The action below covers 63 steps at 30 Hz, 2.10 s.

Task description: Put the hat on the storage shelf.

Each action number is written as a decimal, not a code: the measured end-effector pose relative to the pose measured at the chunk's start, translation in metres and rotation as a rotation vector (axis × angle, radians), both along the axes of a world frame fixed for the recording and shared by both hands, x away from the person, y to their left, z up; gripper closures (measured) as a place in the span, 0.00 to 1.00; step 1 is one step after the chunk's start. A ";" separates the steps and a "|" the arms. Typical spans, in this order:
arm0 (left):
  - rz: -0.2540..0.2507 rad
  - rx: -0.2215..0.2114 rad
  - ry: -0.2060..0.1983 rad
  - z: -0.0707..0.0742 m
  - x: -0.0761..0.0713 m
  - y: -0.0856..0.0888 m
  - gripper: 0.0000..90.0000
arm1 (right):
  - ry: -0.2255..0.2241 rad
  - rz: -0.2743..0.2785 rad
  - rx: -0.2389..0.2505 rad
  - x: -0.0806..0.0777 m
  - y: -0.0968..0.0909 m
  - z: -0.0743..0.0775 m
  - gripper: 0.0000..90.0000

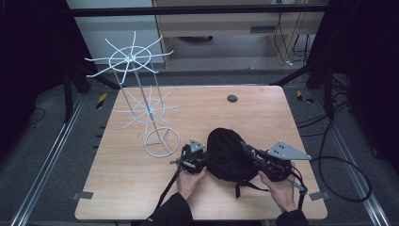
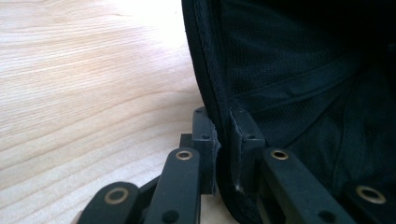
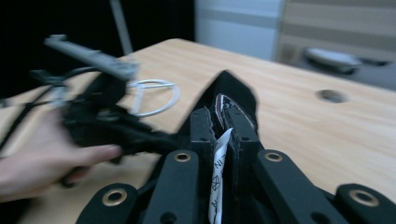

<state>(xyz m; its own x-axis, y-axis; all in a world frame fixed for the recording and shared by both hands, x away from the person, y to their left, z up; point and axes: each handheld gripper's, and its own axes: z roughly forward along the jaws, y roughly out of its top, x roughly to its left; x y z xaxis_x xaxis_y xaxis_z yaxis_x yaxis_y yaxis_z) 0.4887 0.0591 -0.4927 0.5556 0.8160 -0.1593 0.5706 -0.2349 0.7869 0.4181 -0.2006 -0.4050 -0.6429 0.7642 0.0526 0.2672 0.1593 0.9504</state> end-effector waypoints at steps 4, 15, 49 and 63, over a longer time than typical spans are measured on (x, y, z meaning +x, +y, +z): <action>0.020 -0.028 0.012 -0.003 0.006 0.002 0.90 | 0.031 0.093 -0.004 -0.001 0.014 -0.009 0.93; -0.020 -0.033 0.027 0.002 0.007 0.015 0.77 | 0.086 0.124 -0.073 -0.004 0.026 -0.029 0.92; -0.083 -0.170 0.009 0.054 -0.003 -0.014 0.46 | 0.091 0.118 -0.160 -0.010 0.030 -0.045 0.91; -0.075 -0.131 0.065 0.040 0.000 -0.025 0.50 | 0.124 0.168 -0.185 -0.009 0.038 -0.051 0.88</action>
